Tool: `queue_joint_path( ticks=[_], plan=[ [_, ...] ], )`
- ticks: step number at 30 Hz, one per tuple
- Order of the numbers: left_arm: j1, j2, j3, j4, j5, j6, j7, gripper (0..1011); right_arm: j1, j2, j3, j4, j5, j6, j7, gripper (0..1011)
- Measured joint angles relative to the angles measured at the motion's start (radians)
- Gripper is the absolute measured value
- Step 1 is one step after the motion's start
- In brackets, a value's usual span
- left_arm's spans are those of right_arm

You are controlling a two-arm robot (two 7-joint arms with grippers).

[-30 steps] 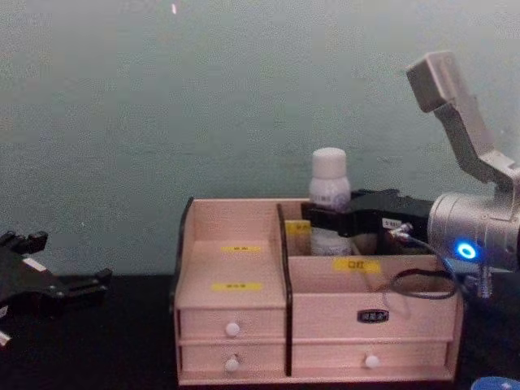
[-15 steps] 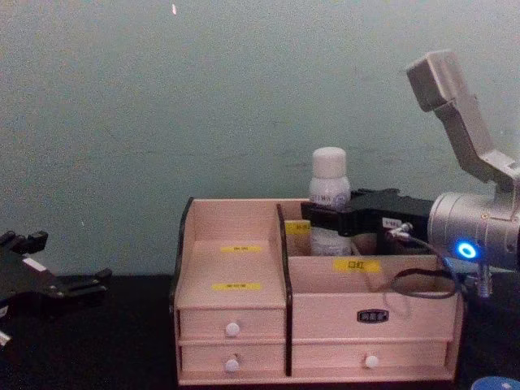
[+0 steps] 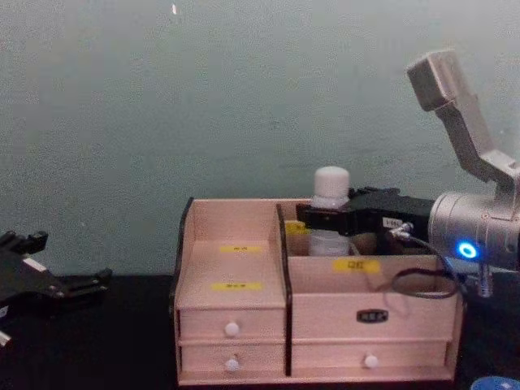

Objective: Pick up the facial cleanser and watermelon frost from the table and place them into the tiered storage box.

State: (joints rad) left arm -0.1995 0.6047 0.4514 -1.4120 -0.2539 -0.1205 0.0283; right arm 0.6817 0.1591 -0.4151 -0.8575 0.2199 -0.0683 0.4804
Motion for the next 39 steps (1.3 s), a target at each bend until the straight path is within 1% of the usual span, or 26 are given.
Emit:
queue_joint_path(
  ticks=[5,18,21,25,26,29,31,32,34,35,36,37,38,39],
  plan=[
    [0.0,0.0,0.0,0.0,0.0,0.0,0.0,1001,0.0,0.0,0.0,0.0,0.0,0.0,0.0,1002],
    [0.0,0.0,0.0,0.0,0.0,0.0,0.0,1001,0.0,0.0,0.0,0.0,0.0,0.0,0.0,1000],
    [0.0,0.0,0.0,0.0,0.0,0.0,0.0,1001,-0.006,0.005,0.0,-0.016,0.0,0.003,-0.002,1000],
    [0.0,0.0,0.0,0.0,0.0,0.0,0.0,1001,-0.033,0.022,0.007,-0.071,-0.002,0.016,-0.014,1000],
    [0.0,0.0,0.0,0.0,0.0,0.0,0.0,1001,-0.033,0.022,0.007,-0.071,-0.002,0.016,-0.014,1000],
    [0.0,0.0,0.0,0.0,0.0,0.0,0.0,1001,-0.058,0.037,0.015,-0.123,-0.001,0.031,-0.021,1000],
    [0.0,0.0,0.0,0.0,0.0,0.0,0.0,1001,-0.082,0.052,0.022,-0.171,0.003,0.046,-0.027,1000],
    [0.0,0.0,0.0,0.0,0.0,0.0,0.0,1001,-0.1,0.064,0.027,-0.206,0.006,0.055,-0.031,1000],
    [0.0,0.0,0.0,0.0,0.0,0.0,0.0,1001,-0.118,0.076,0.031,-0.238,0.009,0.064,-0.034,1000],
    [0.0,0.0,0.0,0.0,0.0,0.0,0.0,1001,-0.138,0.09,0.035,-0.276,0.012,0.073,-0.037,1000],
    [0.0,0.0,0.0,0.0,0.0,0.0,0.0,1001,-0.138,0.09,0.035,-0.276,0.012,0.073,-0.037,1000],
    [0.0,0.0,0.0,0.0,0.0,0.0,0.0,1001,-0.158,0.105,0.04,-0.311,0.016,0.081,-0.038,1000],
    [0.0,0.0,0.0,0.0,0.0,0.0,0.0,1001,-0.168,0.112,0.042,-0.329,0.019,0.085,-0.038,1000],
    [0.0,0.0,0.0,0.0,0.0,0.0,0.0,1001,-0.191,0.13,0.048,-0.367,0.025,0.093,-0.038,1000]
  ],
)
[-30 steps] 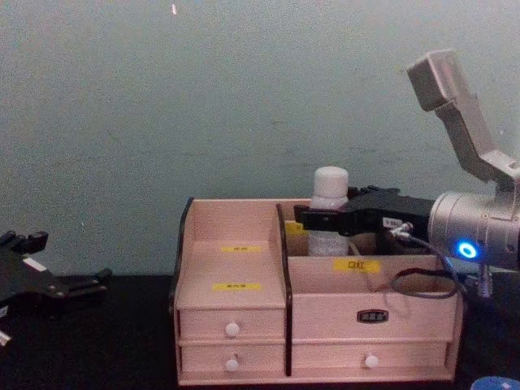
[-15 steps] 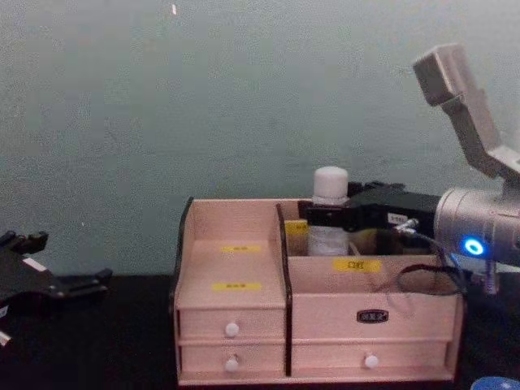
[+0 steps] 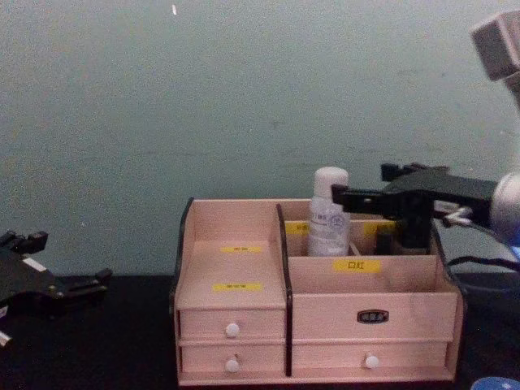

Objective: Pick up the facial cleanser and watermelon frost from the table and place them into the tiered storage box.

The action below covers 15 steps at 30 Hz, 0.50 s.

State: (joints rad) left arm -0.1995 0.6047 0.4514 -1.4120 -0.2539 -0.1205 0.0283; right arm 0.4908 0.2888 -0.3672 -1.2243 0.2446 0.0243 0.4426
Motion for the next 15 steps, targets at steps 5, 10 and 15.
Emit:
queue_joint_path(
  ticks=[5,10,15],
  plan=[
    [0.0,0.0,0.0,0.0,0.0,0.0,0.0,1001,-0.067,0.053,0.025,-0.102,0.029,0.025,0.005,1000],
    [0.0,0.0,0.0,0.0,0.0,0.0,0.0,1001,-0.14,0.115,0.057,-0.204,0.072,0.048,0.018,1000],
    [0.0,0.0,0.0,0.0,0.0,0.0,0.0,1001,-0.194,0.161,0.072,-0.263,0.106,0.058,0.032,1000]
  ],
)
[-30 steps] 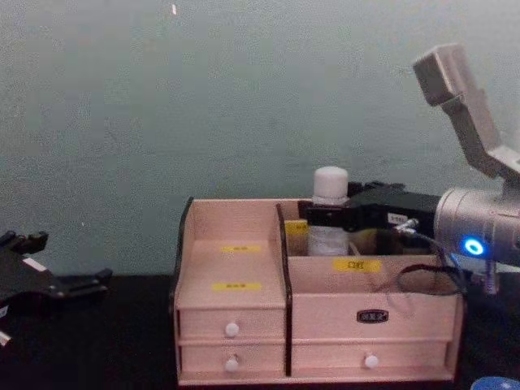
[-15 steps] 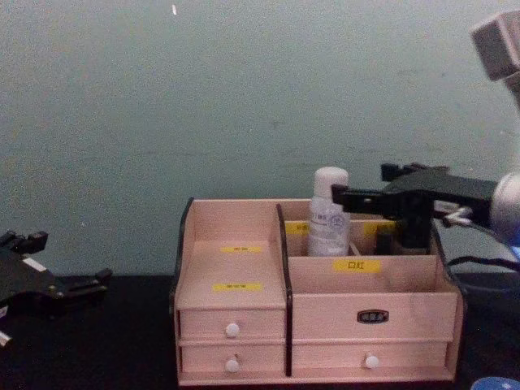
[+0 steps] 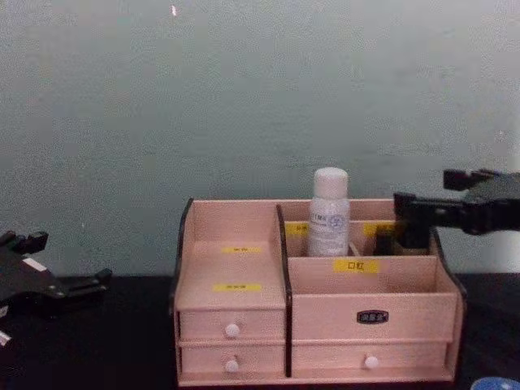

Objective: Pick up the facial cleanser and watermelon frost from the table and place them into the tiered storage box.

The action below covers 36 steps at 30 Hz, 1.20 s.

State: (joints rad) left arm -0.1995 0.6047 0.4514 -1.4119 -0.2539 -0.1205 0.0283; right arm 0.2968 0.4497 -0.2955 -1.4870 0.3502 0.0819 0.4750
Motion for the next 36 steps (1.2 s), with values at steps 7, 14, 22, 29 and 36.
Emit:
queue_joint_path(
  ticks=[7,14,22,29,36],
  plan=[
    [0.0,0.0,0.0,0.0,0.0,0.0,0.0,1001,-0.093,0.076,0.015,-0.073,0.055,0.003,0.03,1000],
    [0.0,0.0,0.0,0.0,0.0,0.0,0.0,1001,-0.177,0.146,0.03,-0.121,0.096,0.004,0.046,1000],
    [0.0,0.0,0.0,0.0,0.0,0.0,0.0,1001,-0.231,0.193,0.034,-0.134,0.118,-0.007,0.051,1000],
    [0.0,0.0,0.0,0.0,0.0,0.0,0.0,1001,-0.275,0.232,0.029,-0.148,0.14,-0.003,0.071,1000],
    [0.0,0.0,0.0,0.0,0.0,0.0,0.0,1002,-0.304,0.257,0.022,-0.155,0.163,0.004,0.076,1000]
  ],
)
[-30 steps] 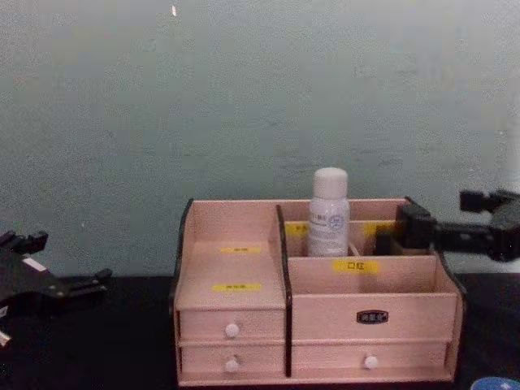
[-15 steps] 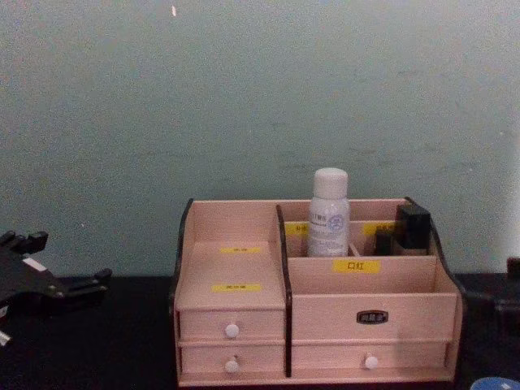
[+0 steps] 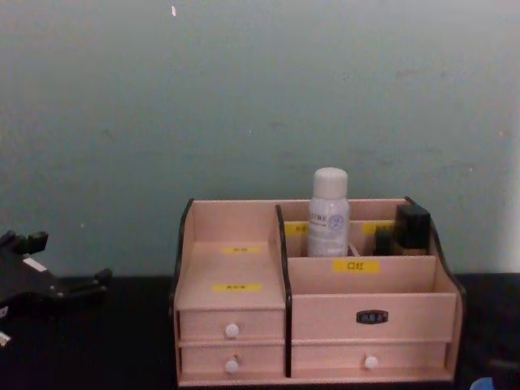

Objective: Pick up the facial cleanser and watermelon frost from the table and place them into the tiered storage box.

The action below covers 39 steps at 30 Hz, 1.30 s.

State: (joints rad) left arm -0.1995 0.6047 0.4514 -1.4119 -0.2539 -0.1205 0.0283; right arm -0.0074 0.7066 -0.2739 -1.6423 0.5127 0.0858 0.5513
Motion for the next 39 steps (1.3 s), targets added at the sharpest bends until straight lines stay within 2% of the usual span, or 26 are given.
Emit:
queue_joint_path(
  ticks=[13,25,39],
  plan=[
    [0.0,0.0,0.0,0.0,0.0,0.0,0.0,1001,-0.007,0.028,-0.019,0.015,0.003,0.015,-0.003,1000],
    [0.0,0.0,0.0,0.0,0.0,0.0,0.0,1001,0.012,0.026,-0.041,0.055,-0.016,0.017,-0.003,1000],
    [0.0,0.0,0.0,0.0,0.0,0.0,0.0,1001,0.024,0.025,-0.052,0.068,-0.018,0.017,0.007,1000]
  ],
)
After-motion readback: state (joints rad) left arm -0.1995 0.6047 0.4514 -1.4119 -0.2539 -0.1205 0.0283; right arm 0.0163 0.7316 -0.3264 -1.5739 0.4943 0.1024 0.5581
